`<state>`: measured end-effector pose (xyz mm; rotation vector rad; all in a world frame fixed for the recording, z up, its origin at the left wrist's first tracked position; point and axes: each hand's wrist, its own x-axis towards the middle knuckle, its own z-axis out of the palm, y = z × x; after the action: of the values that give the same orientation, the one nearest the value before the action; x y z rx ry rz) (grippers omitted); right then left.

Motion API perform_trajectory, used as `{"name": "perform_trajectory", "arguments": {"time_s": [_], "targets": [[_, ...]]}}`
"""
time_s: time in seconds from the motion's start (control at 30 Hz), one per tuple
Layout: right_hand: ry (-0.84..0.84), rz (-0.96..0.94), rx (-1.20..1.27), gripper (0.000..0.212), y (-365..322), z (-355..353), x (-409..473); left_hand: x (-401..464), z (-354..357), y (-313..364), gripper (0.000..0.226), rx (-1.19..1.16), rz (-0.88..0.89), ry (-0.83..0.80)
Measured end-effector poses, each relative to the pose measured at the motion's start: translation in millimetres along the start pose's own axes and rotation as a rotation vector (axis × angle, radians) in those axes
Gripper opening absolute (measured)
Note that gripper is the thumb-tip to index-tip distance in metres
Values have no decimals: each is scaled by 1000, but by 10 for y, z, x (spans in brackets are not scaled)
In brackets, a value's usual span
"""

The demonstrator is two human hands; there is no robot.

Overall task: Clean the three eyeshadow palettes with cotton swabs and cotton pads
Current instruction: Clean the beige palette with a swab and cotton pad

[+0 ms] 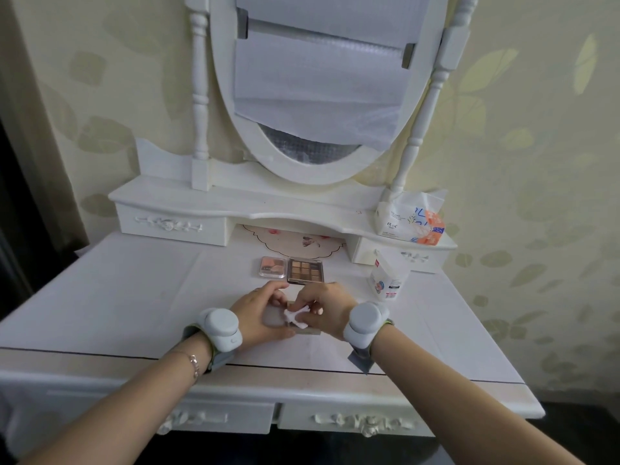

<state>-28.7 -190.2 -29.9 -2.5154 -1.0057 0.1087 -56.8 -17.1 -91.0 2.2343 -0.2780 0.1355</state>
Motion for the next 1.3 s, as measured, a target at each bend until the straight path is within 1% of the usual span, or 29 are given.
{"name": "perform_trajectory", "arguments": {"time_s": [0.17,0.33,0.43,0.7,0.87,1.1,1.3], "targets": [[-5,-43,20,18,43,26,-12,-4,-4,-10,94,-14,0,5],[87,57,19,17,177,-24,86,1,-15,-9,97,2,-12,-24],[121,85,28,17,227,-28,91,0,-9,0,97,10,-10,-35],[66,30,103,13,311,5,-160,-5,-18,10,95,3,6,-26],[66,64,99,14,302,-31,-96,-6,-32,-9,85,8,-19,-39],[94,147,43,18,294,-97,66,4,-33,5,89,18,-30,-58],[119,128,97,16,301,-45,-27,-14,-25,-3,91,25,-20,-34]]}}
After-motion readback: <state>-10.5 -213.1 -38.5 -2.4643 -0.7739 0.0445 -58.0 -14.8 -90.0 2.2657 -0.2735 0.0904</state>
